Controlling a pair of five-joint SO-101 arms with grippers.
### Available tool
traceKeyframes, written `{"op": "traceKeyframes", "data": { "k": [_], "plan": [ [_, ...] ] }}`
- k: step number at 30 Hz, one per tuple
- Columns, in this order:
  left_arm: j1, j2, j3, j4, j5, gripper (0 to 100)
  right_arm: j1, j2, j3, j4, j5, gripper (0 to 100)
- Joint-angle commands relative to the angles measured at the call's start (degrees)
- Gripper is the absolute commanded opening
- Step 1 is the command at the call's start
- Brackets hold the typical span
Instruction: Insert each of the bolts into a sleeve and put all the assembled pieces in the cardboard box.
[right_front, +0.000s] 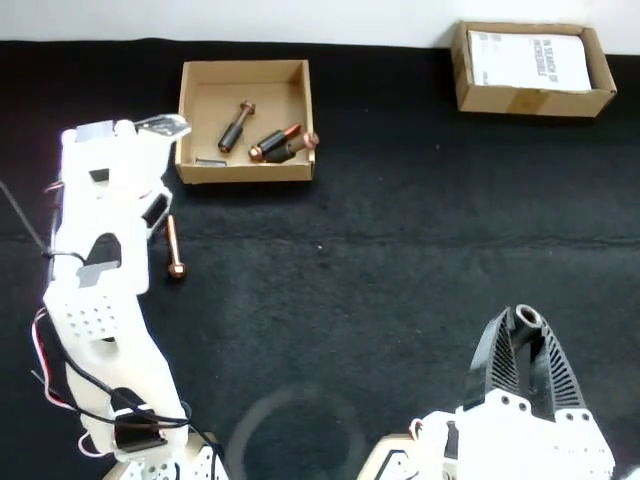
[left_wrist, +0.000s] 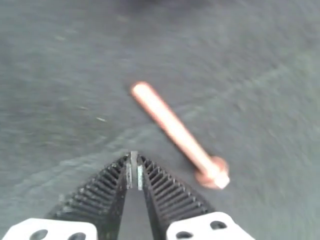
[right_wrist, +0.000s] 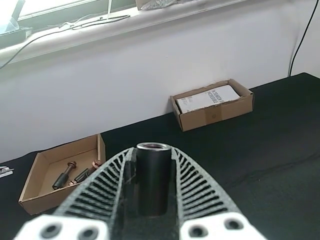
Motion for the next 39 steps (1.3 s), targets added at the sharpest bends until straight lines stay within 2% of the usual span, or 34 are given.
{"op": "traceKeyframes", "data": {
  "k": [1, 14, 21, 34, 39],
  "plan": [
    [3.21, -0.31, -1.45, 2.73, -1.93, 1, 0.48, 0.04, 1.45, -1.36, 0.18, 0.6],
    [6.46, 1.71, 2.42, 2.73, -1.58, 1, 0.48, 0.04, 1.8, -4.7, 0.18, 0.6],
    [9.01, 5.76, -1.27, 3.25, 2.46, 1, 0.48, 0.04, 1.8, -4.35, 0.35, 0.6],
    [21.85, 6.02, -9.8, 2.81, 8.88, 1, 0.4, 0.04, 1.8, -4.26, 0.44, 0.6],
    [23.6, 6.11, -11.91, -0.79, 11.6, 1, 0.4, 0.04, 1.98, -4.26, 0.44, 0.6]
  ]
}}
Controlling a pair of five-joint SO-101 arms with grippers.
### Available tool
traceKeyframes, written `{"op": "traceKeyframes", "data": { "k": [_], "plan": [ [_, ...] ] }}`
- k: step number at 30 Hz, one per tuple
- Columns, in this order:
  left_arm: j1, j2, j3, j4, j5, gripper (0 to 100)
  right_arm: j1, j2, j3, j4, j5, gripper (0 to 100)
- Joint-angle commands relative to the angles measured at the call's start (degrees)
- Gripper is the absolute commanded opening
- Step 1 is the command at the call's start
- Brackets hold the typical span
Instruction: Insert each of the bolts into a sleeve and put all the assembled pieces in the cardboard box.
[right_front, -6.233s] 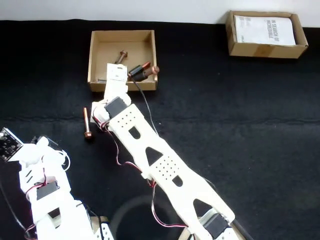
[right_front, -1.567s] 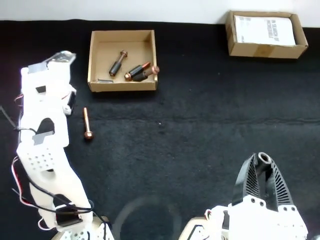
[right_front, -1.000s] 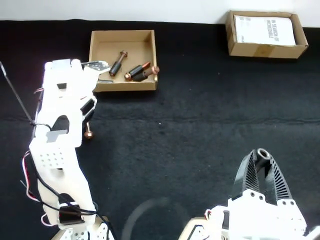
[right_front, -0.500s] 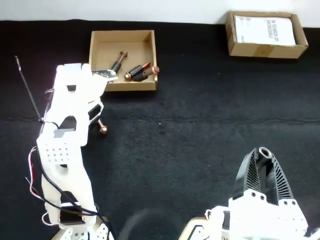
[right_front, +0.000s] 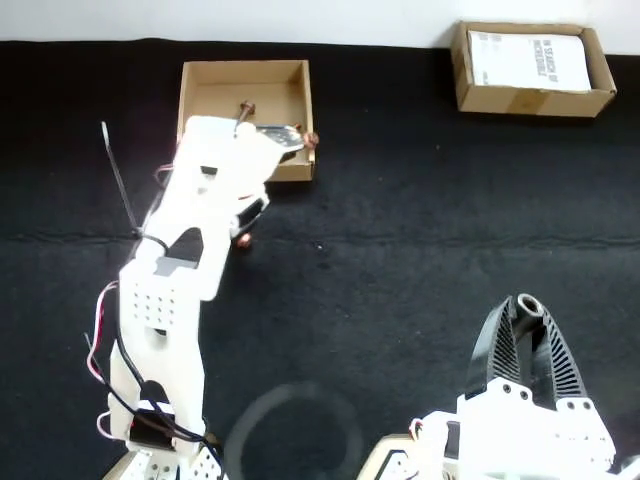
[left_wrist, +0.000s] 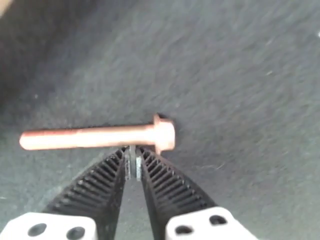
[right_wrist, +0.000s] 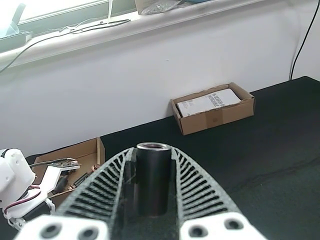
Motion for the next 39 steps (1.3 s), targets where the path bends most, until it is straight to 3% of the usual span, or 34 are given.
{"op": "traceKeyframes", "data": {
  "k": [1, 9, 15, 17, 24, 26, 31, 39],
  "plan": [
    [1.1, -0.31, -2.86, -4.22, 2.64, 1, 0.4, 0.04, 0.92, -1.01, 0.44, 0.6],
    [-0.75, -0.84, -10.77, -7.12, 4.4, 1, 0.48, 0.04, 2.86, -1.27, 0.44, 0.6],
    [-0.4, -0.84, -17.89, 7.56, -19.69, 1, 0.48, -0.13, 4.7, -1.27, 0.35, 0.6],
    [-1.01, -1.27, -17.98, 8.53, -24.62, 1, 0.48, -1.54, 6.11, -1.27, 0.35, 0.6],
    [-2.24, -2.95, -17.8, 8.53, -27.16, 17, 0.48, -5.76, 12.26, -1.36, 2.11, 0.6],
    [-2.15, -2.86, -17.8, 8.53, -28.4, 17, 0.48, -6.02, 13.14, -1.36, 2.46, 0.6],
    [-2.59, -2.68, -17.8, 7.65, -39.38, 17, 0.48, -6.02, 14.9, -1.36, 2.46, 0.6],
    [-3.21, 3.38, -18.07, -1.32, -43.6, 17, 0.48, -5.67, 19.82, -6.37, 4.22, 0.6]
  ]
}}
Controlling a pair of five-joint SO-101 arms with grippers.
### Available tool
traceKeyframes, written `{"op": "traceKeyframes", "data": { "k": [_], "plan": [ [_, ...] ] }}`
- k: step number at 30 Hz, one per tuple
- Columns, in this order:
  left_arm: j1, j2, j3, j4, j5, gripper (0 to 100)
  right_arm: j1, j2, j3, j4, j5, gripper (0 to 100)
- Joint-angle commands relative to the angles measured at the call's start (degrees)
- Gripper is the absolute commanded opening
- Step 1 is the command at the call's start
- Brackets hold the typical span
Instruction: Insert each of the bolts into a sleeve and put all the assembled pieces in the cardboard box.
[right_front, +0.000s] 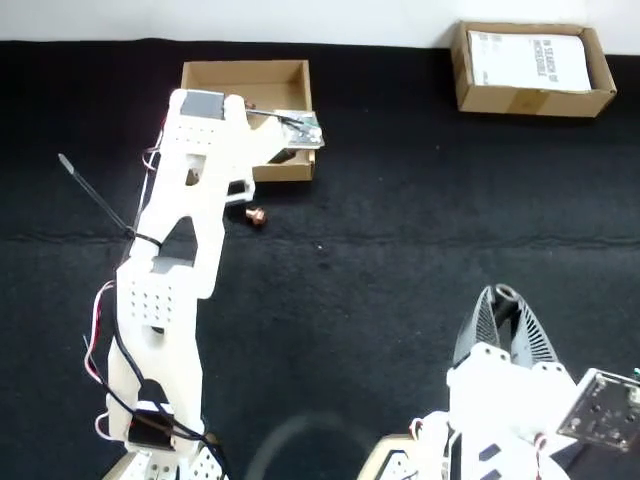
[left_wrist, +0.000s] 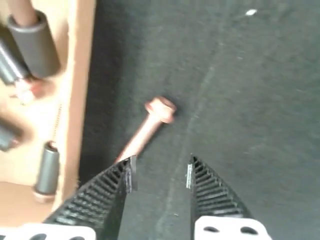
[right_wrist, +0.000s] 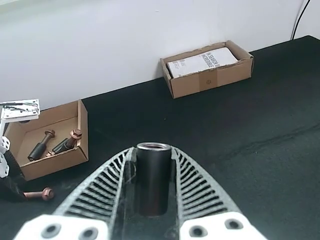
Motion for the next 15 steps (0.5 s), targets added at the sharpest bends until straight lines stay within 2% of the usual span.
{"op": "traceKeyframes", "data": {
  "k": [1, 8, 15],
  "plan": [
    [-1.01, 1.63, -1.8, -4.04, -2.46, 17, 0.57, 0.4, 2.15, -3.3, 2.46, 0.6],
    [-0.22, 3.91, -1.89, -4.75, -3.78, 17, 5.85, 0.22, 6.46, -7.25, 6.59, 0.6],
    [1.01, 4.62, -1.89, -4.75, -3.78, 17, 6.2, -0.13, 8.31, -7.6, 8.0, 0.6]
  ]
}}
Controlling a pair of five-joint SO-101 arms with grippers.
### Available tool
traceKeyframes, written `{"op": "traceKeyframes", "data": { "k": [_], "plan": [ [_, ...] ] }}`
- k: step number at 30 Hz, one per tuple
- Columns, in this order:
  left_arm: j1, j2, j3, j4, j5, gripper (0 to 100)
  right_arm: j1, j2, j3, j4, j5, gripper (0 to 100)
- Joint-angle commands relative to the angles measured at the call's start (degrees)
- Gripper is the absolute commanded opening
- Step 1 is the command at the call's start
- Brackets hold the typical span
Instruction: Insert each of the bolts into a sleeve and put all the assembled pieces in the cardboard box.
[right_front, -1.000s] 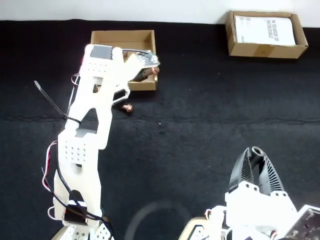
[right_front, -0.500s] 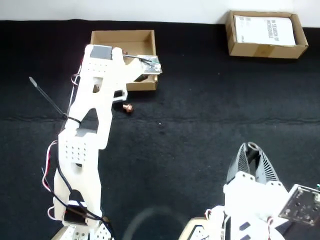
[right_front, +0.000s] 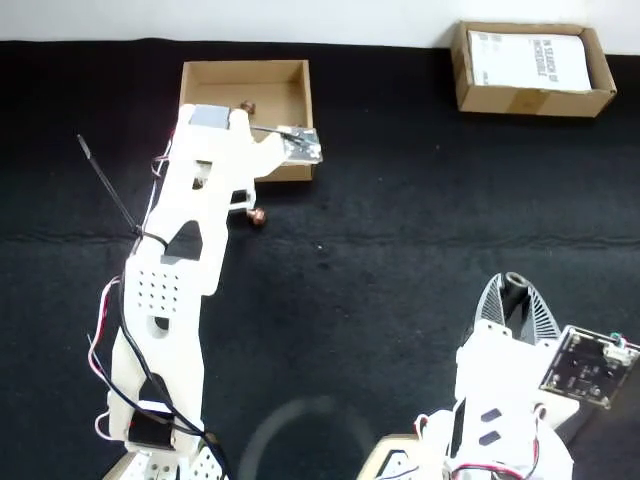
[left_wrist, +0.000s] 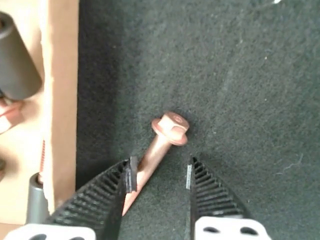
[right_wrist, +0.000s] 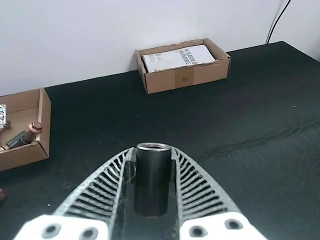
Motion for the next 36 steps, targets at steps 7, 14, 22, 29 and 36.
{"op": "traceKeyframes", "data": {
  "k": [7, 14, 22, 29, 36],
  "plan": [
    [2.86, -0.57, -1.45, -1.05, -1.05, 17, 0.57, -0.13, 0.13, -1.27, 0.79, 0.6],
    [2.95, 4.7, -1.8, -4.04, -1.05, 17, 0.66, -0.13, 0.22, -1.27, 0.88, 0.6],
    [2.68, 5.23, -1.8, -4.13, -0.97, 2, 0.75, -0.13, 0.13, -1.36, 0.88, 0.6],
    [1.8, 4.09, -4.0, -2.02, 1.23, 1, 0.75, -0.13, -0.31, -1.45, 0.88, 0.6],
    [4.09, -0.66, -15.96, 7.91, 16.35, 1, 0.66, 0.04, 0.22, -4.35, 0.53, 0.6]
  ]
}}
